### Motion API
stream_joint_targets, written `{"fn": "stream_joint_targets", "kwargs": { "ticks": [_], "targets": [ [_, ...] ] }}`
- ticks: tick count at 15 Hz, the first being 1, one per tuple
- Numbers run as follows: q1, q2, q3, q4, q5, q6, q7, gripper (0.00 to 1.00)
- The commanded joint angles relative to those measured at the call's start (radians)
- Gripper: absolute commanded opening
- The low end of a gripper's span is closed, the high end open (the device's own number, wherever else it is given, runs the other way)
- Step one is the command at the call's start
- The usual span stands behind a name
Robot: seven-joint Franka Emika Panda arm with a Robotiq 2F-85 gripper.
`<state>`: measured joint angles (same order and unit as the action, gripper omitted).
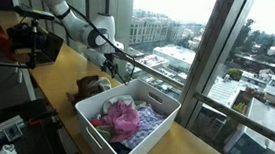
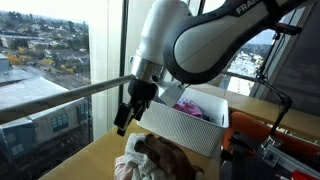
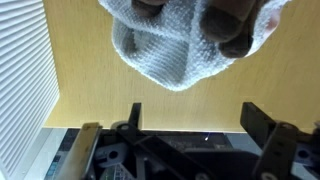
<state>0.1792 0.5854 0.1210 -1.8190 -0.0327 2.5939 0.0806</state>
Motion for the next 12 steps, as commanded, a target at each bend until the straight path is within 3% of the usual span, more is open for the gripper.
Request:
{"fn": "stream_joint_targets", "kwargs": {
  "ticks": [1, 10, 12],
  "targets": [
    [-0.004, -0.044, -0.035, 0.003, -0.012, -0.034, -0.005, 1.0],
    [-0.088, -0.153, -0.162, -0.012, -0.055, -0.039, 0.005, 1.0],
    [-0.121, -0.153, -0.161, -0.018, -0.04, -0.045, -0.014, 1.0]
  ]
}}
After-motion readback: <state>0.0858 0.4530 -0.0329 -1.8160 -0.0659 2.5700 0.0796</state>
